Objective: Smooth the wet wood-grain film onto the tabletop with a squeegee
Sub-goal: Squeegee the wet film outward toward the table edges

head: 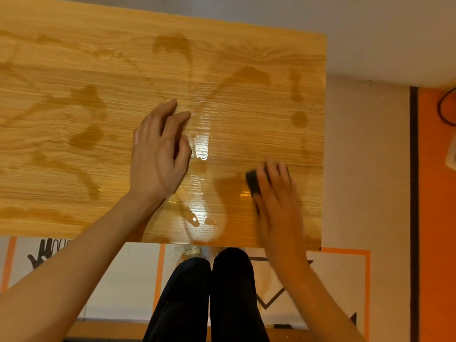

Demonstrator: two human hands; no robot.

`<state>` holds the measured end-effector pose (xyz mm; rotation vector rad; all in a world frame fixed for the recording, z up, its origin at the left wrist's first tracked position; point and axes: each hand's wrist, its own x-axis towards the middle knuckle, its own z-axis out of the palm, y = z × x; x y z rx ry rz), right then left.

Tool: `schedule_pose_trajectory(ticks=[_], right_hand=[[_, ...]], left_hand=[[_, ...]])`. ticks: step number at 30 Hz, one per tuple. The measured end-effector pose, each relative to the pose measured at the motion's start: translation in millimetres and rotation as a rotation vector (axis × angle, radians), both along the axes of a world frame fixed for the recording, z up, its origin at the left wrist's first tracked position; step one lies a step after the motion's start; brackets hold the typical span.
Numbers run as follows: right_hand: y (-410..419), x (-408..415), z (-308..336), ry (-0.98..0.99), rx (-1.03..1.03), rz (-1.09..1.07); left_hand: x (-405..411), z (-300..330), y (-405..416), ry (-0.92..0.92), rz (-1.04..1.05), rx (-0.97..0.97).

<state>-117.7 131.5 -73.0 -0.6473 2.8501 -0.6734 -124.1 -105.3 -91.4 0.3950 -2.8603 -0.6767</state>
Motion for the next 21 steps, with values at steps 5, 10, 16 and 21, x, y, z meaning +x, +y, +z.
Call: schedule_pose_trajectory(ticks=[5,10,16,21], right_hand=[[15,-9,2,-0.003,0.027,0.031],[-12,-110,-3,0.022,0.017,-0.141],[36,-1,3,-0.045,-0.056,-0.116],[29,-57,3,-0.029,0.015,-0.109]], left_hand=[[-1,-1,0,0.016,-0.007,-0.01],[-1,-1,-1,0.013,-0.01,-0.002],[0,0,1,0.009,-0.009,-0.004],[-1,-1,0,0.007,-0.006,-0.003]])
